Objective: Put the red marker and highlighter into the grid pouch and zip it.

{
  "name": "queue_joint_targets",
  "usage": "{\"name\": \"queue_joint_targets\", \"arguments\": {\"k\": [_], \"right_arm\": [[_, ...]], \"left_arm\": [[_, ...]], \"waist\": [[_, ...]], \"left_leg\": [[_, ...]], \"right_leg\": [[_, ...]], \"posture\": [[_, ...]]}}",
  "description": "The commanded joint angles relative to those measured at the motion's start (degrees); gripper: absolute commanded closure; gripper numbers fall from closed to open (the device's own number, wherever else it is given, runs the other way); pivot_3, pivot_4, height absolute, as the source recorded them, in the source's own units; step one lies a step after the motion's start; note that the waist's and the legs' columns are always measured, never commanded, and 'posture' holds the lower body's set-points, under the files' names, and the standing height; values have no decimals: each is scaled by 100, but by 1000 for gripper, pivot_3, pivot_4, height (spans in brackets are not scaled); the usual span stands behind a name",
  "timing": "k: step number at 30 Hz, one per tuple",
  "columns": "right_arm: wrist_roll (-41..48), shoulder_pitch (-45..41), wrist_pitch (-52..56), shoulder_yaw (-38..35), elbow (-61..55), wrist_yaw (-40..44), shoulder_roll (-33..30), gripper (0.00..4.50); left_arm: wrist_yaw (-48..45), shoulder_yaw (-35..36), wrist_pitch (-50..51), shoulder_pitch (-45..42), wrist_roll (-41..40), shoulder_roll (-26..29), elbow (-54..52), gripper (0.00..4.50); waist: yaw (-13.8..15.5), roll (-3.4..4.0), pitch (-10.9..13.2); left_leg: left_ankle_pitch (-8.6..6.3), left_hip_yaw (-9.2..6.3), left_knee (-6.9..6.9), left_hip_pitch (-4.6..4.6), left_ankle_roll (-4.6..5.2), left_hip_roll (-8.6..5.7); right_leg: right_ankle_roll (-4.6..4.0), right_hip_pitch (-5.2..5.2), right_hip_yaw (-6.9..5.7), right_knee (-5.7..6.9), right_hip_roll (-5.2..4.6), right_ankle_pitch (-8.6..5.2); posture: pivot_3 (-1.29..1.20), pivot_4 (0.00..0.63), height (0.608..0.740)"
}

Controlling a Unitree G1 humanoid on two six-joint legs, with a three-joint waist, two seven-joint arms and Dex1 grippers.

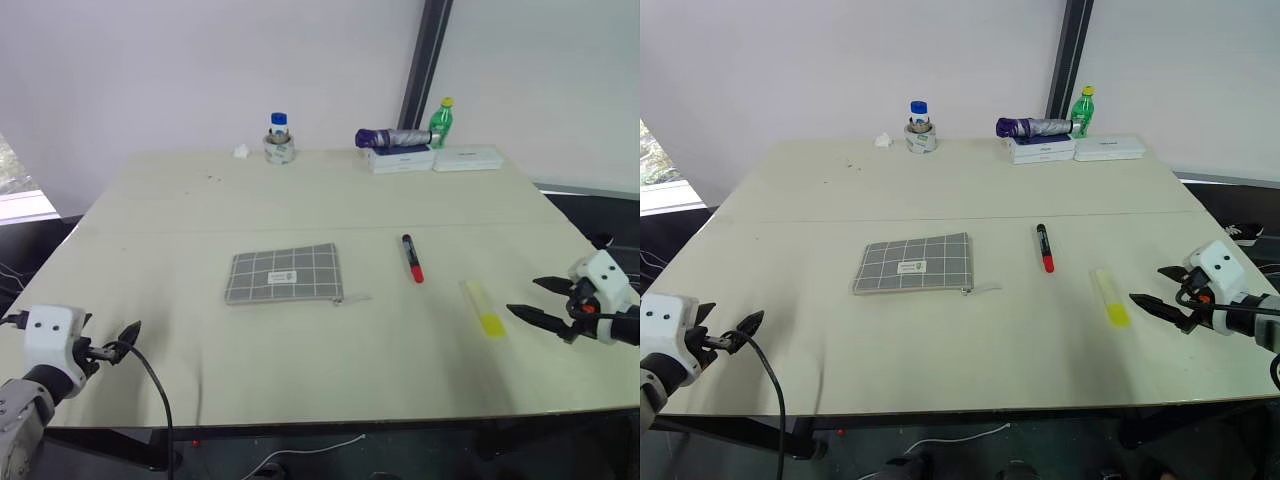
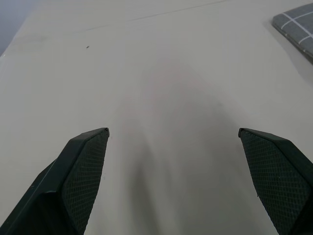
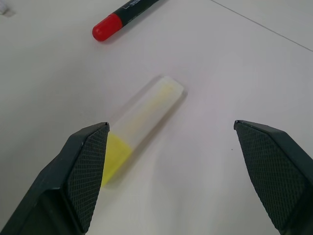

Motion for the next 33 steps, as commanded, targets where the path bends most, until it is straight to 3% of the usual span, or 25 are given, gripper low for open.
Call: {"name": "queue_joint_targets", "arguments": {"k": [1,9,19,23,27,29,33], "right_arm": [[25,-104,-104,-62,-38,29,-64,232],[-98,-412,-219,52,-1,-164,-3,232],[154,-1220,591,787,-1702,-943,968,232],[-110,-1505,1021,1302,-2005,-1472,1408,1513],[-398,-1911,1490,1904,-1945,-2086,2070,3660],[-612,-2080,1584,2167,-1773,-2369,2387,4477],[-976,-2378,1699,2477,-1400,-2862,2892,4477]], "left_arm": [[40,137,-47,-33,-8,51,-60,2],[12,10,-88,-44,6,23,-121,2],[-162,-814,-1174,-363,882,236,103,2],[-289,-1152,-1746,-605,1338,435,514,0],[-333,-1602,-2546,-951,1938,705,1169,0],[-347,-1878,-3017,-1164,2309,867,1563,0],[-412,-2455,-3963,-1651,2870,1120,2399,0]], "waist": [[0,0,0],[-8,1,0],[11,2,-2],[3,2,-2],[-17,3,-2],[-20,3,-2],[-11,3,-2]], "left_leg": [[0,0,0,0,0,0],[0,1,1,0,0,0],[0,7,0,1,0,4],[0,4,0,-1,1,1],[0,5,-2,1,0,4],[0,6,-4,0,0,4],[1,15,-17,-2,0,0]], "right_leg": [[0,0,0,0,0,0],[9,0,1,0,9,5],[10,-3,9,2,16,9],[11,-5,8,3,15,10],[7,-10,10,6,18,13],[7,-15,11,8,18,14],[29,-32,12,13,18,26]], "posture": [[0,150,740],[0,150,740],[0,150,740],[0,150,740],[0,150,740],[0,150,740],[0,150,740]]}}
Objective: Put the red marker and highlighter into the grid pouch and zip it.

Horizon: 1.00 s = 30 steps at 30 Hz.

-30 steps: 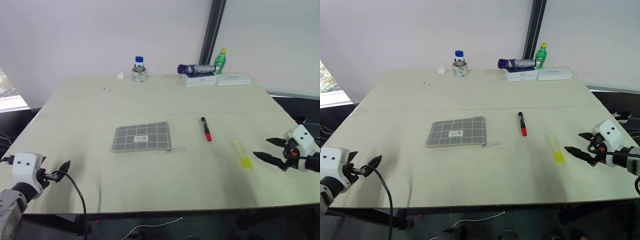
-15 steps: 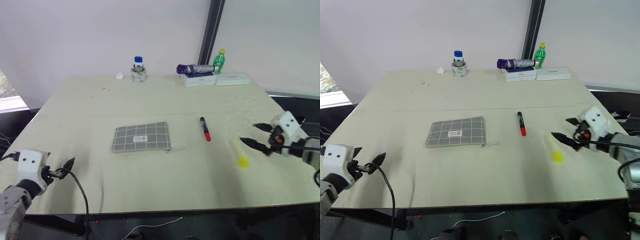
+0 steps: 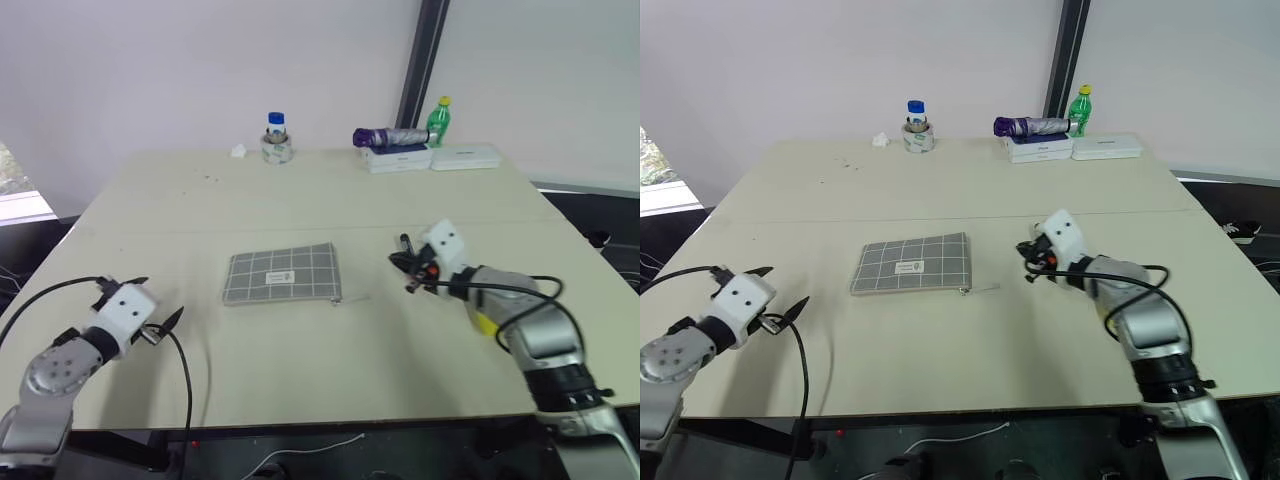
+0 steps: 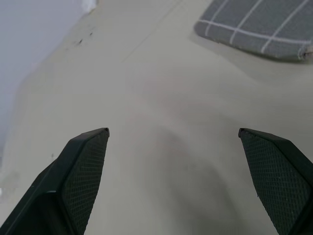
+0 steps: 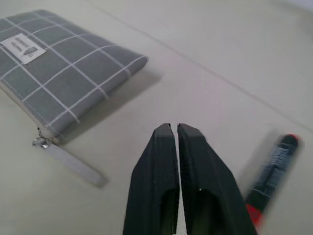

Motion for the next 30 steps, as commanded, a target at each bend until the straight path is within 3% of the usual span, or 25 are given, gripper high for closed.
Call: {"name": "queue_joint_targets", "arguments": {"k": [1,12,30], "right_arm": [[-305,-288,-6,150,215,-321,211,4477],[-941,-1014,-507,637,1857,-612,974,4477],[-1241,-1429,-1210,745,2871,-419,1560,4477]], "left_arm": [[-60,-404,-885,-386,496,222,620,0],[70,-1649,-2637,-2068,1521,118,2657,0],[-55,-2120,-3500,-2752,1646,-97,3669,0]], "waist": [[16,0,0],[-15,1,-1],[-17,2,-2]], "left_leg": [[0,1,-4,0,0,-2],[6,37,-6,5,-4,-15],[8,47,47,15,0,-16]], "right_leg": [[3,-1,1,0,-1,2],[9,-13,3,34,7,5],[11,-14,16,102,9,3]], "posture": [[0,150,740],[0,150,740],[0,150,740]]}}
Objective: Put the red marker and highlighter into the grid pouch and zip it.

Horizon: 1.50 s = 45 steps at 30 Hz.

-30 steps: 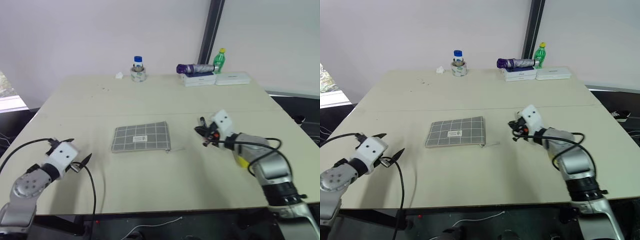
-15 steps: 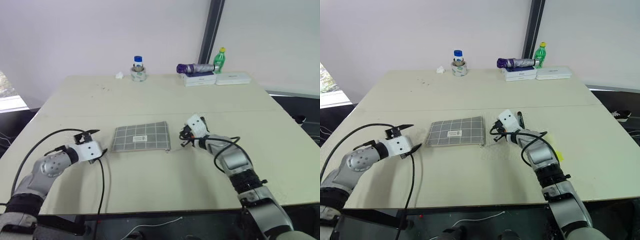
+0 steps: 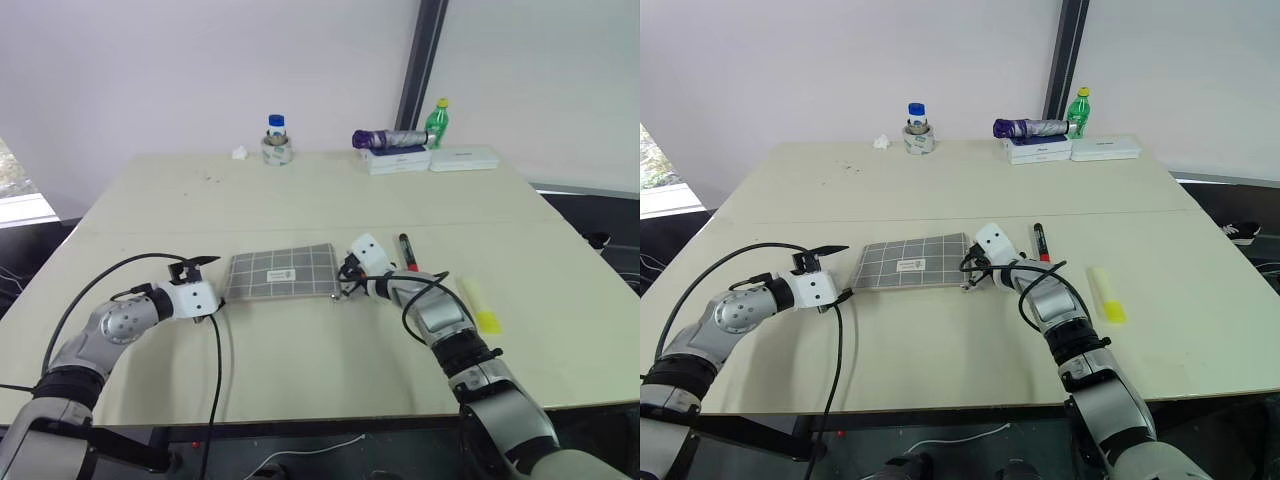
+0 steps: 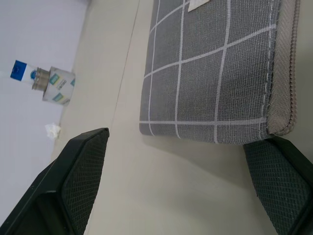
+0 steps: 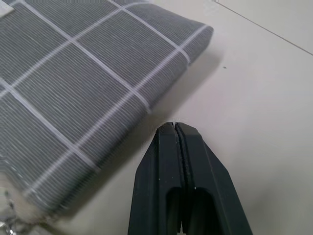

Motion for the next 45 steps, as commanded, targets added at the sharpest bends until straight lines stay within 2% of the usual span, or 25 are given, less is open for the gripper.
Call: {"name": "queue_joint_targets", "arguments": {"k": [1,21,24,31,34,39,45], "right_arm": [[-17,-141,-298,7,-92,125,76,4477],[-465,-503,-1243,295,655,438,344,4477],[-497,-496,-1287,285,691,446,352,4500],[-559,-467,-1326,255,623,412,331,4500],[-632,-474,-1437,232,537,332,233,4500],[-572,-470,-1469,47,167,259,18,4500],[-575,-253,-1358,-6,-504,298,-256,4500]], "left_arm": [[-156,-164,-71,49,-12,-78,55,0],[-747,67,373,625,-831,-66,-895,0],[-838,130,413,728,-989,-50,-1054,850],[-1029,268,672,1003,-1232,-7,-1519,4342],[-1068,393,1030,1188,-1427,-9,-1879,4432],[-858,616,2624,1417,-1624,-212,-2991,4432],[-178,649,5213,1514,-1662,-1075,-4708,4432]], "waist": [[-5,0,0],[-29,1,0],[-41,1,0],[-126,1,0],[-156,1,0],[-157,1,0],[-144,0,0]], "left_leg": [[0,0,0,0,0,0],[0,4,-2,0,0,3],[0,6,-4,0,0,3],[0,5,-5,-2,0,6],[0,6,-6,-2,0,6],[0,6,-7,-6,0,10],[0,7,-4,-8,0,9]], "right_leg": [[0,0,0,0,0,0],[0,-5,7,1,3,0],[0,-7,9,2,3,0],[0,-10,10,3,6,0],[0,-11,13,3,5,0],[0,-21,19,7,6,0],[0,-18,22,8,6,0]], "posture": [[0,150,740],[0,150,740],[0,150,740],[0,150,740],[0,150,740],[0,150,740],[0,150,740]]}}
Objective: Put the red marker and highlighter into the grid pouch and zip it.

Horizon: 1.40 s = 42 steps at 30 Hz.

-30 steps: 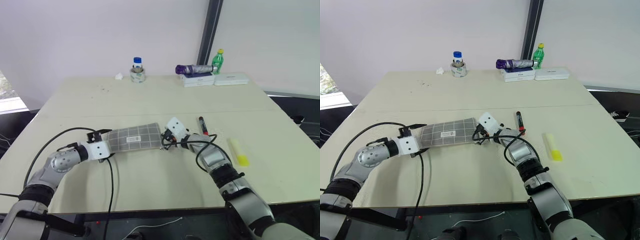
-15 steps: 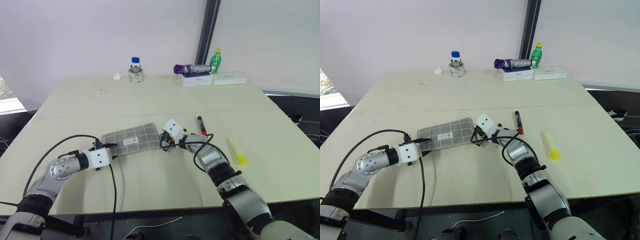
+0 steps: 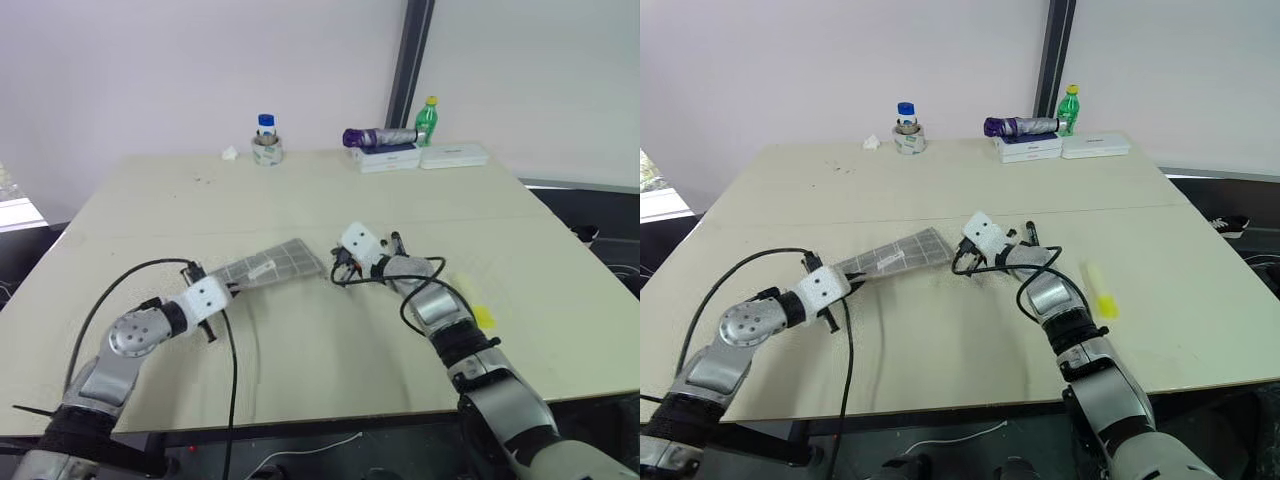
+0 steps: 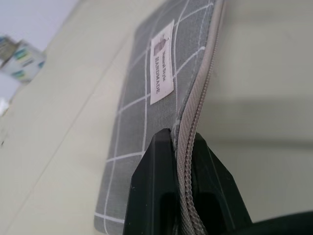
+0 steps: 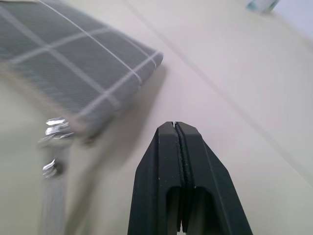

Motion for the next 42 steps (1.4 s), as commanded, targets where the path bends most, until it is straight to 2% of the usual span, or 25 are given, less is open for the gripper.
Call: {"name": "queue_joint_targets", "arguments": {"k": [1,6,11,14,18,34,37,39,41,42], "right_arm": [[35,49,8,-131,-529,13,-109,4500],[64,225,79,-131,-994,65,-237,4500],[727,419,752,-639,-1691,418,-439,4500],[1045,586,1244,-833,-2207,599,-562,3727],[1265,713,1678,-851,-2673,628,-512,1752],[1062,306,1216,-682,-1709,123,-181,1752],[1061,280,1174,-677,-1638,115,-162,2575],[1067,291,1191,-659,-1680,149,-150,3631],[1042,326,1227,-596,-1790,210,-156,4443],[1014,353,1240,-542,-1863,251,-170,4443]], "left_arm": [[407,1,1284,1,-1,-382,-945,4432],[779,-137,2339,10,5,-1009,-1625,4432],[1012,293,2806,57,-495,-1552,-2001,4432],[1016,457,2842,149,-799,-1714,-2177,4500],[960,447,2889,170,-1033,-1795,-2347,4500],[1090,132,3075,170,-1213,-1858,-2526,4500],[1124,128,3082,173,-1227,-1849,-2530,4500],[1152,128,3086,168,-1219,-1843,-2520,4500],[1179,121,3071,150,-1201,-1839,-2484,4500],[1197,114,3064,135,-1187,-1841,-2461,4500]], "waist": [[-5,-2,0],[-7,-2,0],[8,-3,1],[15,-3,1],[14,-3,1],[21,-3,1],[23,-3,1],[22,-3,1],[21,-3,1],[21,-3,1]], "left_leg": [[0,1,1,0,0,-1],[0,6,0,1,0,0],[0,4,6,0,-1,1],[0,3,5,1,-1,2],[0,3,5,2,0,2],[0,4,4,3,-1,0],[0,5,4,3,-1,0],[0,4,4,3,-1,0],[0,4,4,3,-1,0],[0,4,4,3,-1,0]], "right_leg": [[0,0,0,0,0,0],[0,0,1,1,3,0],[0,4,1,-1,2,0],[0,8,0,-3,2,0],[0,12,0,-8,1,0],[0,12,0,-10,1,0],[0,12,1,-10,1,0],[0,12,1,-10,1,0],[0,12,1,-10,1,0],[0,12,0,-10,1,0]], "posture": [[0,150,740],[0,150,740],[0,150,740],[0,150,740],[0,150,740],[0,150,740],[0,150,740],[0,150,740],[0,150,740],[0,150,740]]}}
